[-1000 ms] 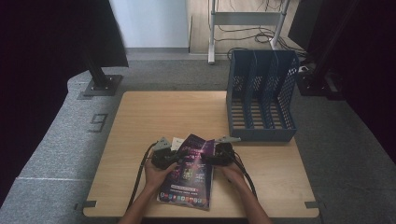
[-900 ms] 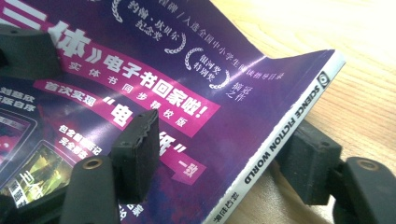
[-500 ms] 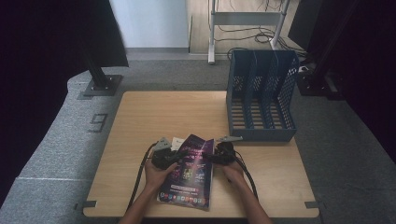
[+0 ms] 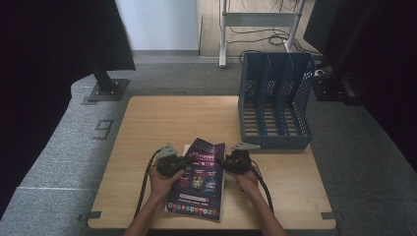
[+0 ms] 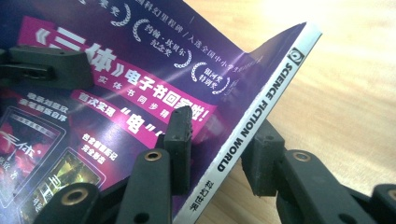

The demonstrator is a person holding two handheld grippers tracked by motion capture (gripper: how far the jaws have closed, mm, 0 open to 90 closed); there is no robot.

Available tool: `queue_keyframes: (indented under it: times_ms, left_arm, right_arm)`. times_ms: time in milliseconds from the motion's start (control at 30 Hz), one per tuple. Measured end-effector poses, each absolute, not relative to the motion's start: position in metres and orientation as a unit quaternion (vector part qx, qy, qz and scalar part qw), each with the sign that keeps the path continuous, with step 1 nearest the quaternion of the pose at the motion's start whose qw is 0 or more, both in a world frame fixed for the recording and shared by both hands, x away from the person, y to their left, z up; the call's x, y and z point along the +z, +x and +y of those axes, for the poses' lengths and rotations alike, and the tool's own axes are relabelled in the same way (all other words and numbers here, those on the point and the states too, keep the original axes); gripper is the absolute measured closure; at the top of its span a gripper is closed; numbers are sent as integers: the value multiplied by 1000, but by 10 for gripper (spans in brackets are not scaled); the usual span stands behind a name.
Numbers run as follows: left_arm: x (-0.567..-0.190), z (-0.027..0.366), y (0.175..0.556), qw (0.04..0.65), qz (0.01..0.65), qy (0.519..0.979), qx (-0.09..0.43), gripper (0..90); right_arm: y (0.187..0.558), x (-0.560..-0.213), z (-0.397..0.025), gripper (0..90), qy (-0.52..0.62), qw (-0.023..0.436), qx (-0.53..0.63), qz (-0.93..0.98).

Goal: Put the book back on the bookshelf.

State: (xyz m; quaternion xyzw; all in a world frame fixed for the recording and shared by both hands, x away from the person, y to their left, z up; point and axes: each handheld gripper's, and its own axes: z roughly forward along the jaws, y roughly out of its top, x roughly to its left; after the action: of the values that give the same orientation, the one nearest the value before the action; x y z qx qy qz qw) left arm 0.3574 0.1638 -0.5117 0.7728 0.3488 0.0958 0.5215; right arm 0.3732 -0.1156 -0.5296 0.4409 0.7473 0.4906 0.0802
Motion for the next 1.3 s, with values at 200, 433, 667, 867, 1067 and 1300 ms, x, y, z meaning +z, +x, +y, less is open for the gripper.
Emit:
queue_keyframes:
  times_ms: [200,433,667,867,1067,1300]
  left_arm:
    - [-502,166,352,541,334,764,109,872]
    - [-495,169,349,557,325,756,112,872]
    - [-485,170,344,566,316,753,117,872]
    - [-482,169,341,566,312,754,119,872]
    - [-481,169,341,564,312,755,118,872]
    - [-480,169,341,564,312,755,119,872]
  right_arm:
    - [363,-513,-117,669,420,114,512,741]
    - [353,-500,-119,676,404,133,527,736]
    - [342,-485,-119,683,379,161,540,734]
    - [337,-480,-120,684,370,167,546,733]
    - [336,-479,-121,685,369,167,545,734]
    - [336,-478,-121,685,366,168,545,735]
